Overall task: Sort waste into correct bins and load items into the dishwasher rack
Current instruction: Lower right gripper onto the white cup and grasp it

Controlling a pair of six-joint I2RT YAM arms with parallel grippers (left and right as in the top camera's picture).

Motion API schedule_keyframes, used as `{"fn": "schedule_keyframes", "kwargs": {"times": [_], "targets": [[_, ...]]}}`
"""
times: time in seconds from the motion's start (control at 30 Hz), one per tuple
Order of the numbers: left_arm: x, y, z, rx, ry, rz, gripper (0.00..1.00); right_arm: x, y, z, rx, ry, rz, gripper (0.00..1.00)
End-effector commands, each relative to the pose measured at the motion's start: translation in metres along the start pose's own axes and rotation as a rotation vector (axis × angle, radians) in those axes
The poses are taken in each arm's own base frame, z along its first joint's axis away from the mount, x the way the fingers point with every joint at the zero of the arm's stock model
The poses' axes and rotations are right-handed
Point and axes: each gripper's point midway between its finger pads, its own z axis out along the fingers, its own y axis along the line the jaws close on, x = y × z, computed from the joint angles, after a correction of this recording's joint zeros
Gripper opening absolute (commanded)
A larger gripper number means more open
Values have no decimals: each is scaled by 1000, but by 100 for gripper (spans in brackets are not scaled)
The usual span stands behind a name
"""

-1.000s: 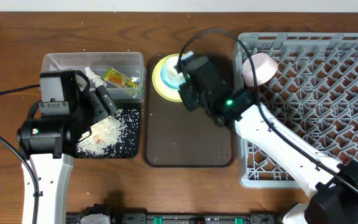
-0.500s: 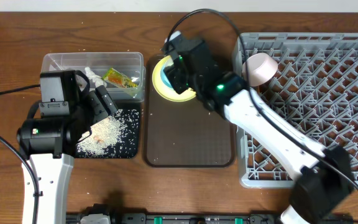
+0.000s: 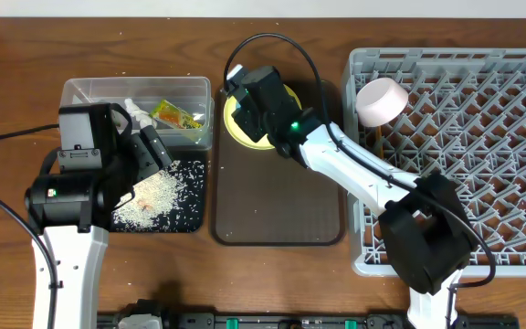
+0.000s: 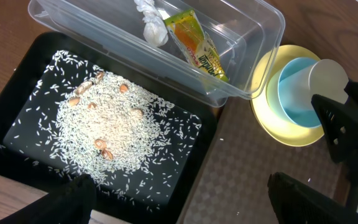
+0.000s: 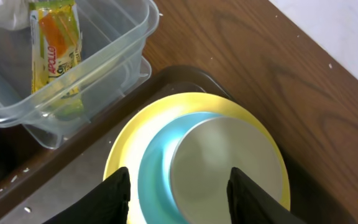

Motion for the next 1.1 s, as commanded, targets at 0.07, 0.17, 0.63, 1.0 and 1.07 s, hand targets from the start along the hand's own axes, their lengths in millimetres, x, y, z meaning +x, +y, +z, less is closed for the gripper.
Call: {"fn": "schedule_keyframes", "kwargs": {"times": [0.07,0.17,0.63,1.0,1.07], "targets": [[0,0,1,1,5,-6,91,12,-11,9,24,36,-20,46],[0,0,1,1,5,-6,91,19,-9,13,20,55,-21,46],[0,0,1,1,5,-6,91,37,-12,15,13,121,-64,43],[0,0,1,1,5,-5,91,36,-26,16,32,110,-52,37],[0,0,1,1,5,-5,91,37,-27,16,33,112,-50,37]]}}
